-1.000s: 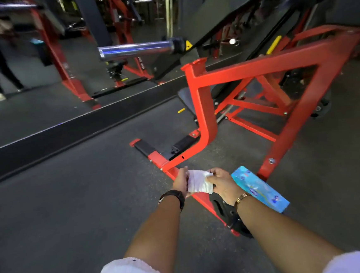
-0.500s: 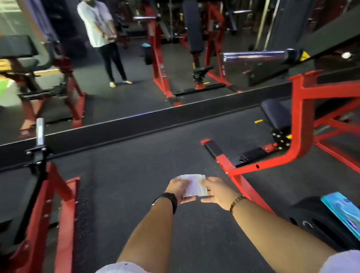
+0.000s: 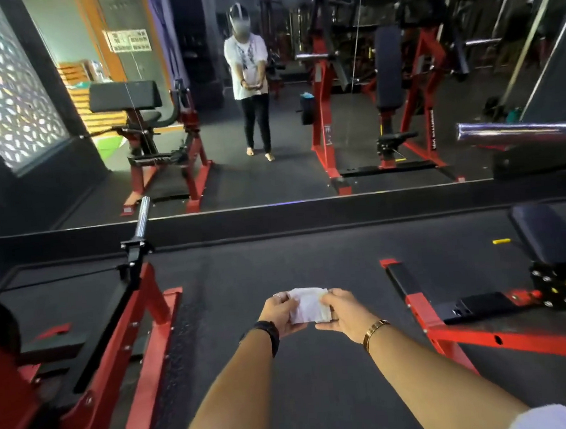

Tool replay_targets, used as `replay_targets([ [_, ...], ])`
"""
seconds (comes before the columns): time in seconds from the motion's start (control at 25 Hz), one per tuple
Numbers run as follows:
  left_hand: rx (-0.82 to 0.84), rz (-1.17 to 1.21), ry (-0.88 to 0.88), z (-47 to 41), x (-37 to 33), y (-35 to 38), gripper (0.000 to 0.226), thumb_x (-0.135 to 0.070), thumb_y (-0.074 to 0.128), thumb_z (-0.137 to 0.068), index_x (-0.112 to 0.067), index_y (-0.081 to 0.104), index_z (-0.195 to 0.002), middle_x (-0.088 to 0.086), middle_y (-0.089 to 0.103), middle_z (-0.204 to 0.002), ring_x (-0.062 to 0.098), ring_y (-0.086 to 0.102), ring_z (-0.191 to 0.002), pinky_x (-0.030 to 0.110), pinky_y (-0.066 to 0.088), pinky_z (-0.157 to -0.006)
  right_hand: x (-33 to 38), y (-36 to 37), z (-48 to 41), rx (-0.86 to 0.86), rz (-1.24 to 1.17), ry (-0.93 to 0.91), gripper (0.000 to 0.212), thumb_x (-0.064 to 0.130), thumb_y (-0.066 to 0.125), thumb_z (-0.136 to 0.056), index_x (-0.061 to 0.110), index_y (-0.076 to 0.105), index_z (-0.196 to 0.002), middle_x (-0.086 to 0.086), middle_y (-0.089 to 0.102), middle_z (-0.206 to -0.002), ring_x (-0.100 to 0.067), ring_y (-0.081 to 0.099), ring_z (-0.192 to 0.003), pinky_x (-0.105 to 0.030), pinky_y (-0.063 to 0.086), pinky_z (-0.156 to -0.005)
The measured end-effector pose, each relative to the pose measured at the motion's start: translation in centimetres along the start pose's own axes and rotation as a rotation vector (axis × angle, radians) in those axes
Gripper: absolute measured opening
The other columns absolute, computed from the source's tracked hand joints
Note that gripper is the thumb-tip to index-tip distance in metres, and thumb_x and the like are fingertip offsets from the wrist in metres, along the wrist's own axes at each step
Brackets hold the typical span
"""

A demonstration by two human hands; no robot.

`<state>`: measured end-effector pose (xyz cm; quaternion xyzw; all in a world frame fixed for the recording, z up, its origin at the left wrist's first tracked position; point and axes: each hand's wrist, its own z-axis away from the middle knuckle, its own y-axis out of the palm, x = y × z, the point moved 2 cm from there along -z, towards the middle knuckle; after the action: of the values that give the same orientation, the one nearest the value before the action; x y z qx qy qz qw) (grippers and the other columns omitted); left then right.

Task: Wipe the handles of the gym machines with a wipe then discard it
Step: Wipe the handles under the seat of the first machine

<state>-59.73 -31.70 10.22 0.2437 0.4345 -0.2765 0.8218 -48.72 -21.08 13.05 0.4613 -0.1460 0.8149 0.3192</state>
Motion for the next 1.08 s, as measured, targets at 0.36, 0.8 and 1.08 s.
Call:
replay_targets([
  [0.36,-0.104,0.316,-0.034,-12.0,-8.9,2.7,0.055,-0.049,0.051,-0.093,-0.005,0.053,-0.125,0.019,0.066,-0.114,0.033,0.067,-0.096,0.039,0.056,-0.061,10.4,-2.1,-13.3,0.135,0.037,-0.020,0.029,0.019,0.049,-0.096,0.005,0.055,-0.121,-0.019,0.059,-0.121,-0.033,0.062,-0.107,-0.048,0.054,-0.087],
  [0.8,-0.167,0.435,-0.014,-31.4,-19.7,-8.5,0.064,-0.065,0.046,-0.088,-0.009,0.063,-0.113,0.012,0.074,-0.091,0.029,0.073,-0.080,0.043,0.057,-0.057,21.0,8.0,-34.2,0.186,0.080,0.002,0.032,0.027,0.048,-0.098,0.007,0.054,-0.122,-0.018,0.061,-0.120,-0.033,0.062,-0.107,-0.049,0.054,-0.086],
  [1.08,-0.220,0.394,0.055,-42.4,-32.1,-18.6,0.063,-0.070,0.039,-0.088,-0.017,0.066,-0.110,0.005,0.074,-0.096,0.025,0.071,-0.086,0.040,0.058,-0.061,31.8,18.2,-47.2,0.278,0.052,0.007,0.038,0.036,0.047,-0.098,0.009,0.054,-0.124,-0.016,0.063,-0.120,-0.033,0.063,-0.107,-0.049,0.053,-0.087],
])
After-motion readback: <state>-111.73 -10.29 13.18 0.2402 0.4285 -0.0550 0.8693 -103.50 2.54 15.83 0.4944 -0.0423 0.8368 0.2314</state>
